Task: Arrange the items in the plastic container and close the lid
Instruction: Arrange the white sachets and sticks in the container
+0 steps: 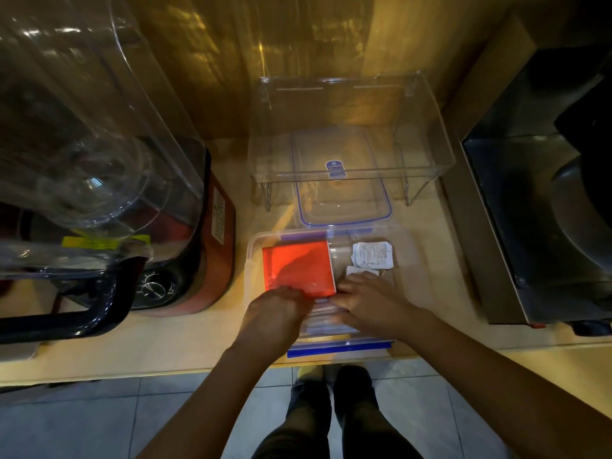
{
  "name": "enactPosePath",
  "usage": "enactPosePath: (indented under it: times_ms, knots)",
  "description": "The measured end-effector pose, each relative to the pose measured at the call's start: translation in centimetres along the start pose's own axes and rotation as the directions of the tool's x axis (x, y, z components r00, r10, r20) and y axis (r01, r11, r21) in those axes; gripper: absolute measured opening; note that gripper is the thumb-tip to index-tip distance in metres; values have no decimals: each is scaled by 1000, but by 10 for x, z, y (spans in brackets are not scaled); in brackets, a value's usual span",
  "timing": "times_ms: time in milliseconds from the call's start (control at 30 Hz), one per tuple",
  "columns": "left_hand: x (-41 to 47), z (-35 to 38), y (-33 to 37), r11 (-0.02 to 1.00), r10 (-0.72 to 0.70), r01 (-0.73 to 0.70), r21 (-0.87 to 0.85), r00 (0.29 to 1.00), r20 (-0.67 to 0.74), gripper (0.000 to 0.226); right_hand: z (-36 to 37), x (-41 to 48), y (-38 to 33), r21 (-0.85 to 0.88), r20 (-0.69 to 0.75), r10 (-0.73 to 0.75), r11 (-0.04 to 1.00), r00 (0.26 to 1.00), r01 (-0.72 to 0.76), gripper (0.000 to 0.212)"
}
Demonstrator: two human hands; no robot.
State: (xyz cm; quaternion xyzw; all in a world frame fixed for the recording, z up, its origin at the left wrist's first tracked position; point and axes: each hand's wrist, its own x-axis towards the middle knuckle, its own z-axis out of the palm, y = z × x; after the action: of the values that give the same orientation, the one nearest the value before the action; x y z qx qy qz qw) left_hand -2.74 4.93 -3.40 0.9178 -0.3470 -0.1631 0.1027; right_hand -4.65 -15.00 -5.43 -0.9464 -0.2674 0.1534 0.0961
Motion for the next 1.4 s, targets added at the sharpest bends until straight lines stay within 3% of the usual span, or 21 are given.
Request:
enactPosePath:
  times_ms: [133, 300, 433, 567, 733, 833, 967, 1200, 1333, 1400]
  knots:
    - [4, 6, 0, 993, -107, 111, -29, 988, 112, 22, 4, 2, -3, -24, 125, 101, 995, 987, -99, 55]
    - [2, 5, -1, 988, -93, 101, -116, 993, 74, 33, 2, 8, -9, -53, 250, 118, 993, 961, -108, 44]
    - [6, 5, -3, 992, -3, 24, -122, 985, 172, 43, 0, 11, -8, 144, 312, 112, 976, 943, -164, 32]
    - [13, 5, -4, 979, 19, 44, -199, 953, 304, 56, -3, 7, -7, 332, 358, 146, 903, 922, -272, 32]
    - [17, 15, -7, 980, -1, 65, -190, 948, 319, 49, -11, -7, 3, 296, 387, 292, 859, 875, -418, 35]
    - [17, 17, -9, 978, -1, 67, -199, 950, 312, 47, -14, -4, 0, 182, 425, 311, 891, 850, -417, 38]
    - [19, 16, -8, 978, 11, 53, -200, 953, 302, 45, -10, 3, -10, 73, 374, 299, 934, 878, -349, 29]
    - [17, 16, -10, 973, 16, 56, -224, 951, 308, 44, -20, -8, 4, 299, 309, 245, 892, 919, -339, 38]
    - [17, 15, -10, 975, 51, 18, -223, 954, 297, 48, -27, -18, 18, 53, 347, 310, 936, 885, -348, 37]
    - [17, 15, -11, 974, 55, 15, -226, 953, 298, 47, -27, -20, 17, 17, 385, 303, 942, 872, -334, 34]
